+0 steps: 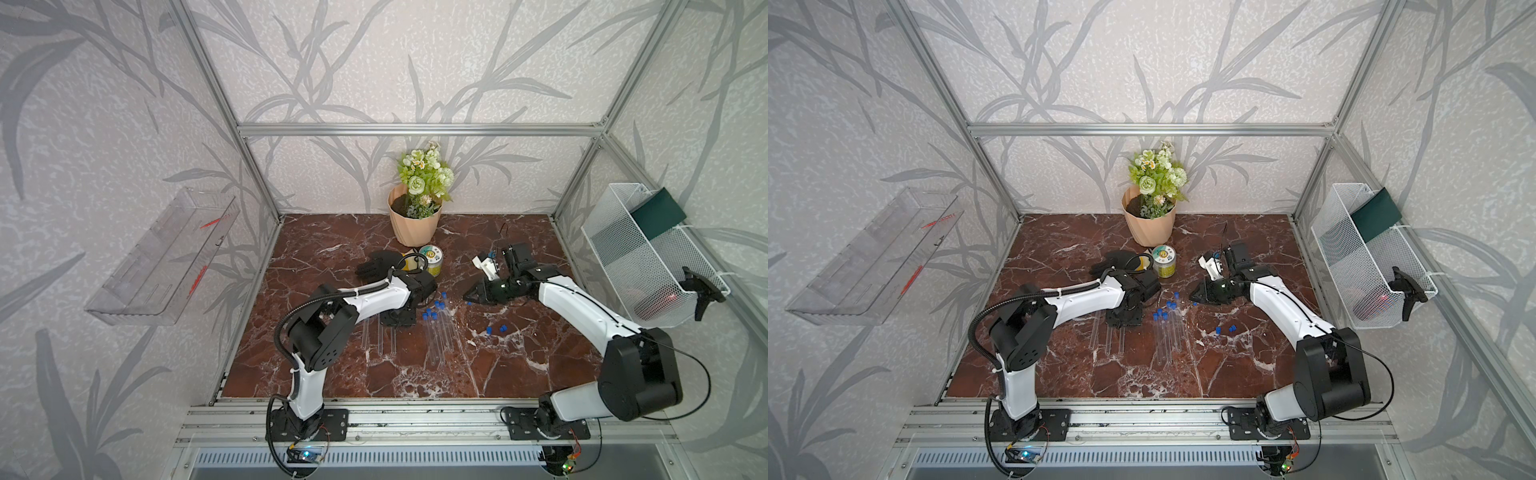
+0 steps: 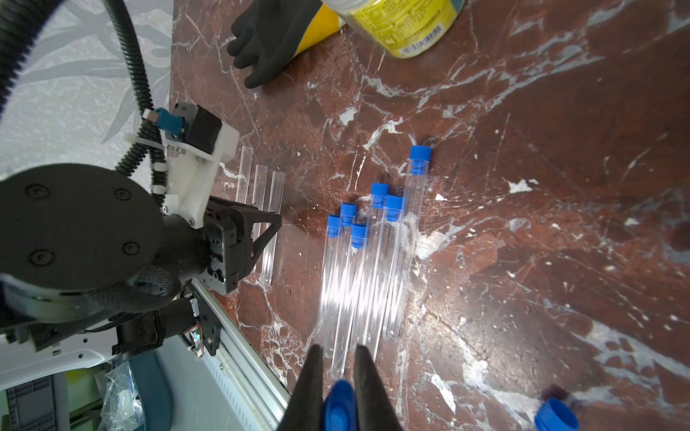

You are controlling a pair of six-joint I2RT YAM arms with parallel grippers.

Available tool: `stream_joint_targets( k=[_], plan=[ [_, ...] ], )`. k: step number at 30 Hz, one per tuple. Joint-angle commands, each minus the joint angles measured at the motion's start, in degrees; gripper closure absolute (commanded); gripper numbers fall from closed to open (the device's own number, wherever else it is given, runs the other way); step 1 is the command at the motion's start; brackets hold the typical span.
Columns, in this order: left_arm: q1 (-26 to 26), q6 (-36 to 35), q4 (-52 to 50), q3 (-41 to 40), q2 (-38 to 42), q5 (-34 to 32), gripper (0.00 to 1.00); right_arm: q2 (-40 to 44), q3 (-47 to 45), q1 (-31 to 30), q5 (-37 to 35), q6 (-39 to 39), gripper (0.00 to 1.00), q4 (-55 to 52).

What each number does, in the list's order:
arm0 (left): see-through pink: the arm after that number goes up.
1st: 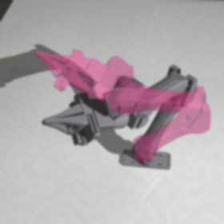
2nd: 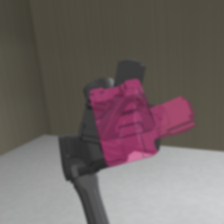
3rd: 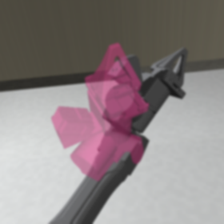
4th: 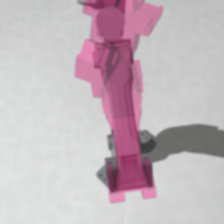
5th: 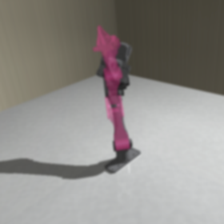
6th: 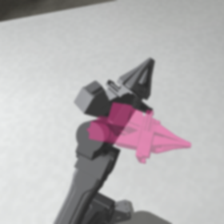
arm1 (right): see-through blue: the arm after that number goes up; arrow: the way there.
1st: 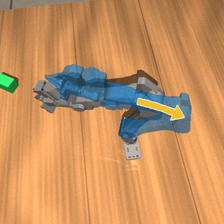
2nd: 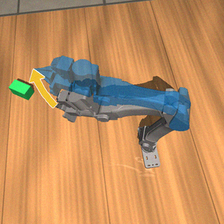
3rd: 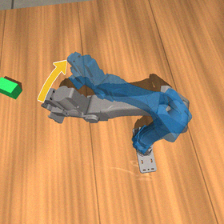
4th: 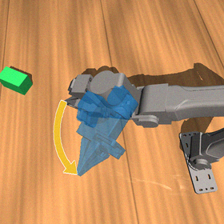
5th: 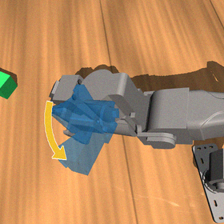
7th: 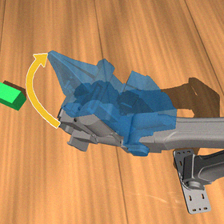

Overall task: Remove stoppers from test tubes
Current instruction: Place the test tube at the center of the board.

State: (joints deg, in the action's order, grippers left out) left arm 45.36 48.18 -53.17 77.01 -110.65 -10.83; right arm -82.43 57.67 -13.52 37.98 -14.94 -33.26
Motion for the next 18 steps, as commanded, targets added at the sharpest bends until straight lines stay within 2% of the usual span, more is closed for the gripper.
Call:
stream_joint_targets(
  k=[1, 3, 6, 10, 18],
  plan=[
    [1.49, 0.86, -5.32, 2.36, 3.53, -2.76, 0.47, 2.82, -1.79, 0.98, 0.43, 0.96, 1.0, 0.03],
    [2.6, 1.18, -6.27, 3.16, 4.45, -3.2, 0.37, 3.66, -2.66, 1.29, 0.57, 1.0, 1.0, 0.02],
    [4.35, 1.13, -6.77, 4.88, 5.52, -3.38, 0.29, 4.39, -3.85, 1.3, -1.43, 1.62, 1.0, -0.68],
    [6.6, -0.55, -4.31, 5.31, 7.43, -1.49, 0.2, 3.69, -3.66, 1.3, -7.94, 2.67, 1.0, -5.53],
    [6.91, -9.51, 5.08, 0.27, 13.49, 7.18, 0.13, 4.79, -4.53, 1.48, -20.15, -0.21, 1.0, -9.41]
  ],
)
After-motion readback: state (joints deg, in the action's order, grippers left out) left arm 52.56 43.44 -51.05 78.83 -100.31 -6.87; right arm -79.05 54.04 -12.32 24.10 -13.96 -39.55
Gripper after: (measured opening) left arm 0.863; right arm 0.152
